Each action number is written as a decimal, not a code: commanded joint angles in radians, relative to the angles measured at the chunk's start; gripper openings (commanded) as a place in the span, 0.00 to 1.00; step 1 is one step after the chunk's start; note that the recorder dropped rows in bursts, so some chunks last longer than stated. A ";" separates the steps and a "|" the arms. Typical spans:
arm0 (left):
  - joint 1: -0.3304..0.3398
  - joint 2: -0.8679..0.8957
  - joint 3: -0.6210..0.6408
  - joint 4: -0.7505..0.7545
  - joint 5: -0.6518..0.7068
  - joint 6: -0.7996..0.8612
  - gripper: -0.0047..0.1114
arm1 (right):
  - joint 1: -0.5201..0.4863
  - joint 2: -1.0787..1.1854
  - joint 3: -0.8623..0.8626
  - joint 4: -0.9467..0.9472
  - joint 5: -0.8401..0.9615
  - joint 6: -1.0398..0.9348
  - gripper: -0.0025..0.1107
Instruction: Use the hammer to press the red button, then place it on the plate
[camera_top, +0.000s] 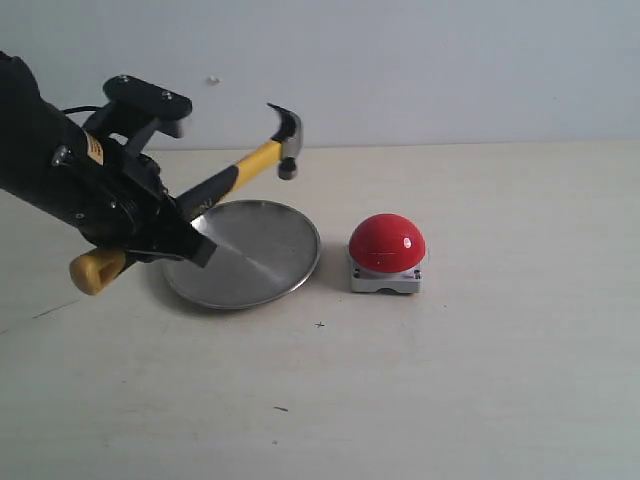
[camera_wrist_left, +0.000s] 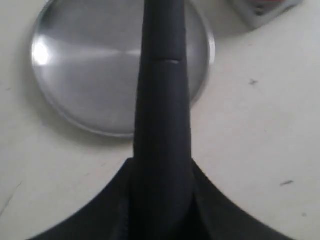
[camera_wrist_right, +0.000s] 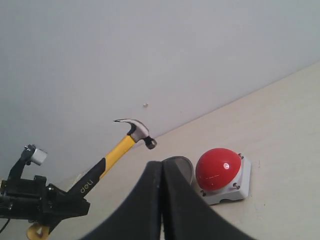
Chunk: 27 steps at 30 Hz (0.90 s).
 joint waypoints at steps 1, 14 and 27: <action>-0.009 -0.022 -0.032 0.120 -0.098 -0.315 0.04 | 0.002 -0.003 0.005 -0.003 -0.014 -0.004 0.02; -0.338 -0.047 -0.032 0.512 -0.043 -1.015 0.04 | 0.002 -0.003 0.005 -0.003 -0.014 -0.004 0.02; -0.607 -0.043 -0.032 0.775 0.079 -1.461 0.04 | 0.002 -0.003 0.005 -0.003 -0.014 -0.004 0.02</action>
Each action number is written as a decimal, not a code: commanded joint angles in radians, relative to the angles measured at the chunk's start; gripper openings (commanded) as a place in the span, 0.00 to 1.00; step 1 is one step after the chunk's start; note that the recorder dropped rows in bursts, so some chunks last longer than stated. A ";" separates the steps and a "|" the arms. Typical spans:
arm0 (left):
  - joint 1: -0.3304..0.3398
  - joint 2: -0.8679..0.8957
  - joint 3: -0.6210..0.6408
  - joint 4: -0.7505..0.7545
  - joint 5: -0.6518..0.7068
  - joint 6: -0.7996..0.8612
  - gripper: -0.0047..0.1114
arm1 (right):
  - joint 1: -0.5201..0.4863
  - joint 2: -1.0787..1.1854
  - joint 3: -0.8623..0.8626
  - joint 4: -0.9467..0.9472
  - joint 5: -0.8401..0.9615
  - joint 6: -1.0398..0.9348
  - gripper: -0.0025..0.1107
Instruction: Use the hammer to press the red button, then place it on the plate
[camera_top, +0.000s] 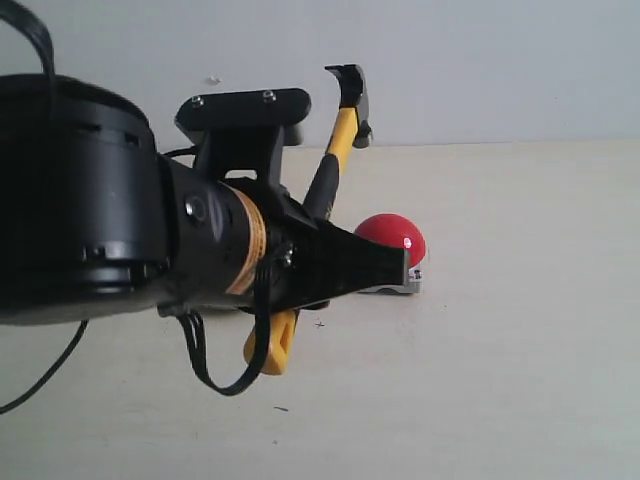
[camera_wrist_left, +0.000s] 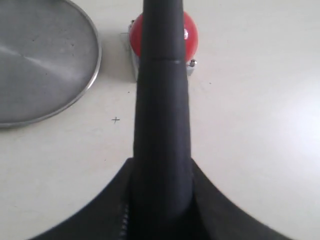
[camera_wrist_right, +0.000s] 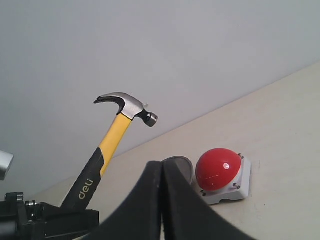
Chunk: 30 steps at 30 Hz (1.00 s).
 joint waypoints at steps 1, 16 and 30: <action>-0.056 -0.017 -0.016 0.128 0.094 -0.103 0.04 | 0.002 -0.003 0.005 -0.003 -0.014 -0.004 0.02; -0.062 -0.017 -0.016 0.089 -0.037 0.015 0.04 | 0.002 -0.003 0.005 -0.003 -0.014 -0.004 0.02; -0.055 0.062 -0.016 0.076 0.045 -0.028 0.04 | 0.002 -0.003 0.005 -0.003 -0.014 -0.004 0.02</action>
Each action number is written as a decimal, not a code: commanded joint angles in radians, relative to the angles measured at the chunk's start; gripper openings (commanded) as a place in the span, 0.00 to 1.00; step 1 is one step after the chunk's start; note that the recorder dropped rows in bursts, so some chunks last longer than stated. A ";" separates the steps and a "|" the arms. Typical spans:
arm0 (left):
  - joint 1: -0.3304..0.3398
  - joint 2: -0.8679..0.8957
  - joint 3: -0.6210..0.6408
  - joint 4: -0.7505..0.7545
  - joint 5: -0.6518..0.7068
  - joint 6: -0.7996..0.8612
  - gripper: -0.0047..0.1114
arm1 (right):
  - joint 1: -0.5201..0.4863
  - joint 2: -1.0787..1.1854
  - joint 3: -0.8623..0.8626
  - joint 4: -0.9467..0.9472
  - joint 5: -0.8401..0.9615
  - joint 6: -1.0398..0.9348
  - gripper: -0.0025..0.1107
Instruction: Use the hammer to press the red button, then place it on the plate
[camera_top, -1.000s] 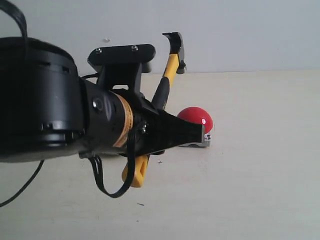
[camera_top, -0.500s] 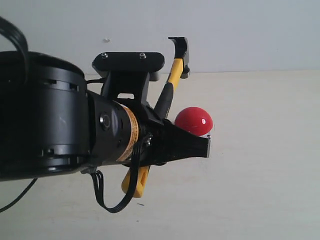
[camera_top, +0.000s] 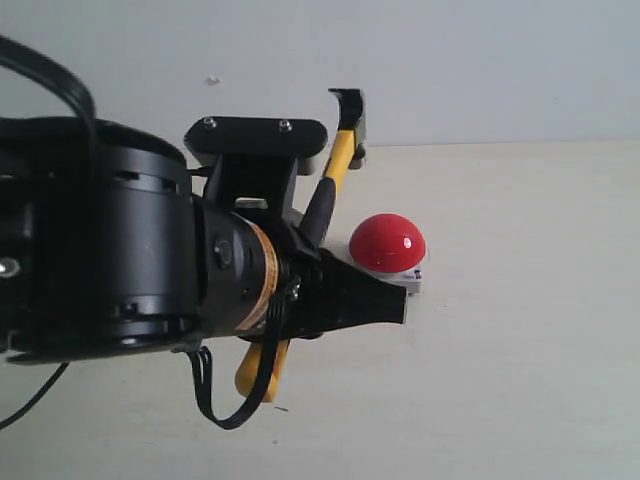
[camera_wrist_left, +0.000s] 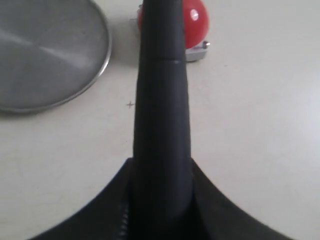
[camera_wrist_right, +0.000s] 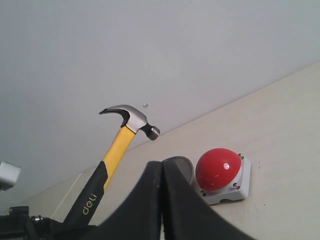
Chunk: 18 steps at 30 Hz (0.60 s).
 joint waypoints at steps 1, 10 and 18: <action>0.000 0.046 -0.014 0.045 -0.081 -0.016 0.04 | 0.002 -0.003 0.005 -0.003 -0.014 -0.004 0.02; 0.012 0.162 -0.054 0.060 -0.130 -0.037 0.04 | 0.002 -0.003 0.005 -0.003 -0.014 -0.004 0.02; 0.012 0.109 -0.250 0.051 0.042 0.102 0.04 | 0.002 -0.003 0.005 -0.003 -0.014 -0.004 0.02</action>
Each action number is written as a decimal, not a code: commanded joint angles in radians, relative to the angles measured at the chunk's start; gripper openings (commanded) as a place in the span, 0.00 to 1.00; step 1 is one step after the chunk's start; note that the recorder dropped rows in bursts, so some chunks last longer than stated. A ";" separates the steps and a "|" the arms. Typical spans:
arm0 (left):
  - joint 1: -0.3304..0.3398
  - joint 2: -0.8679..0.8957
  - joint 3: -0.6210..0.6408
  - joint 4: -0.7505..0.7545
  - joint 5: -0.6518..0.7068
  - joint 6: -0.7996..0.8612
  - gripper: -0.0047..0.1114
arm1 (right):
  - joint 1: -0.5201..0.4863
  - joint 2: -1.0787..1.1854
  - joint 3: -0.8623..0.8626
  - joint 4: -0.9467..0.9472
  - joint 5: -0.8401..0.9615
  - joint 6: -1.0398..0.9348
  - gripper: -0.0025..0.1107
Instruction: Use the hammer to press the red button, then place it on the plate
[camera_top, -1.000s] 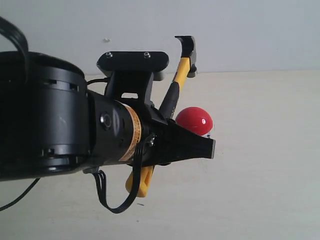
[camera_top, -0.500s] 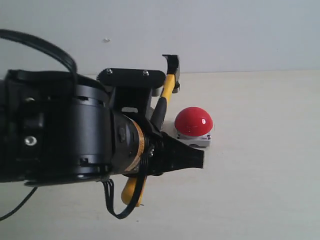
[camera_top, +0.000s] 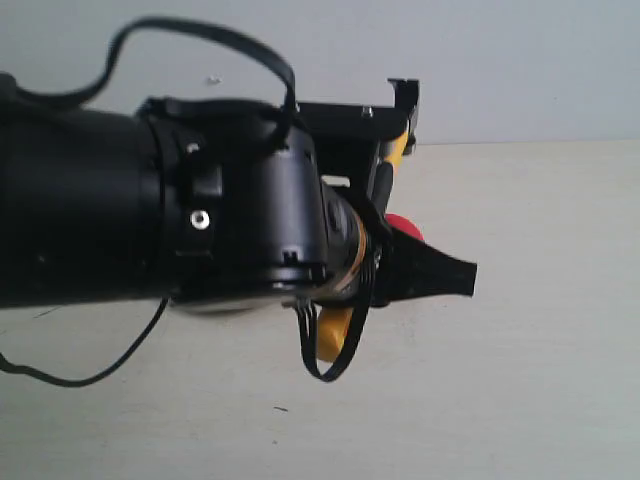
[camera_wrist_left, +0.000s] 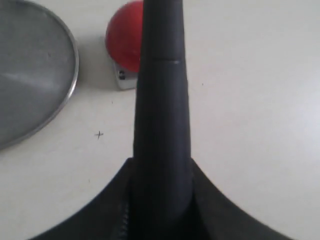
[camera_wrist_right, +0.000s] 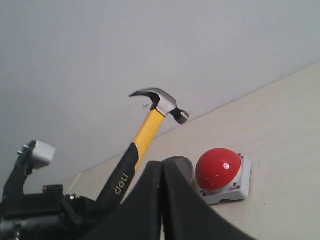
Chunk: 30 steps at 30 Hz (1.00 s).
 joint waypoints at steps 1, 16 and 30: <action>0.002 -0.049 -0.077 0.051 0.055 0.048 0.04 | 0.002 -0.003 0.005 -0.003 -0.014 -0.004 0.02; 0.050 0.022 -0.025 -0.046 0.000 0.123 0.04 | 0.002 -0.003 0.005 -0.003 -0.014 -0.004 0.02; 0.257 -0.214 0.099 -0.274 -0.256 0.257 0.04 | 0.002 -0.003 0.005 -0.003 -0.012 -0.004 0.02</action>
